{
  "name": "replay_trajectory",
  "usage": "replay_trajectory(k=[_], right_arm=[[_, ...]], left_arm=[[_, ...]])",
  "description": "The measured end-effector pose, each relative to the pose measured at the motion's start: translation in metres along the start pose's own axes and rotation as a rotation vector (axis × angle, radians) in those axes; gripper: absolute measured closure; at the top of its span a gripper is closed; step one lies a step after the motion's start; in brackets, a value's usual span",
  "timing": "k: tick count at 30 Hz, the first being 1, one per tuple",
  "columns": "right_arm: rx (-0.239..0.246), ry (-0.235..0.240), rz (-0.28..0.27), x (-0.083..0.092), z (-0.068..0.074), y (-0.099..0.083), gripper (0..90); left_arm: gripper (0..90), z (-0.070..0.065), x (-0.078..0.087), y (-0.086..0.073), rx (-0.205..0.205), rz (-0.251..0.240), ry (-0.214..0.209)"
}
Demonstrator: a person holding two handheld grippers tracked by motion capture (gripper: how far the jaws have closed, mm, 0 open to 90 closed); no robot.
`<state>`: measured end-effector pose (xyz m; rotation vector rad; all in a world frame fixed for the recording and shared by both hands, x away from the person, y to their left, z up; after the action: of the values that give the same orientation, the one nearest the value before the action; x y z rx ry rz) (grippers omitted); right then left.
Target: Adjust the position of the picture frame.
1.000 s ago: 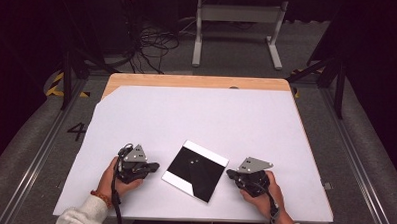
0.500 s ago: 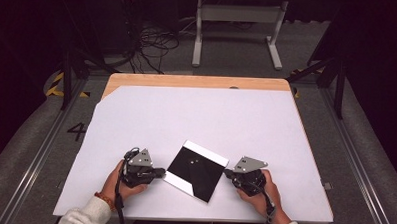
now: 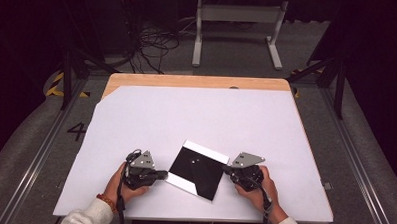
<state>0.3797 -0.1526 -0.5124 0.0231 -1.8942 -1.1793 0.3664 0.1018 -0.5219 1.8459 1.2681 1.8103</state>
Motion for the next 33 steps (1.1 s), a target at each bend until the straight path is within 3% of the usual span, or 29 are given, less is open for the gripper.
replay_trajectory(k=[14,19,26,33], right_arm=[[-0.031,-0.033,0.005,-0.010,-0.016,0.009,90.0],[-0.039,-0.047,0.003,-0.014,-0.025,0.010,90.0],[-0.089,-0.025,-0.004,-0.018,-0.036,0.012,90.0],[-0.091,-0.041,-0.005,-0.021,-0.041,0.013,90.0]], left_arm=[[90.0,-0.007,-0.007,0.005,0.006,-0.011,-0.013],[90.0,-0.012,-0.012,0.008,-0.010,-0.008,-0.024],[90.0,-0.017,-0.019,0.013,-0.008,-0.010,-0.028],[89.9,-0.019,-0.022,0.017,-0.010,-0.007,-0.024]])
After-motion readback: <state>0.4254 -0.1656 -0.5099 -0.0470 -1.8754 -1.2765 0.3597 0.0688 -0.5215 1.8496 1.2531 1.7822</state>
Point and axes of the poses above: each handheld gripper's, and its own axes: x roughly backward along the jaws, y roughly out of its top, z roughly to its left, the point moved 8 cm from there along -x, roughly forward along the jaws, and after that the axes turned 6 degrees about -y, right-handed, at the moved point
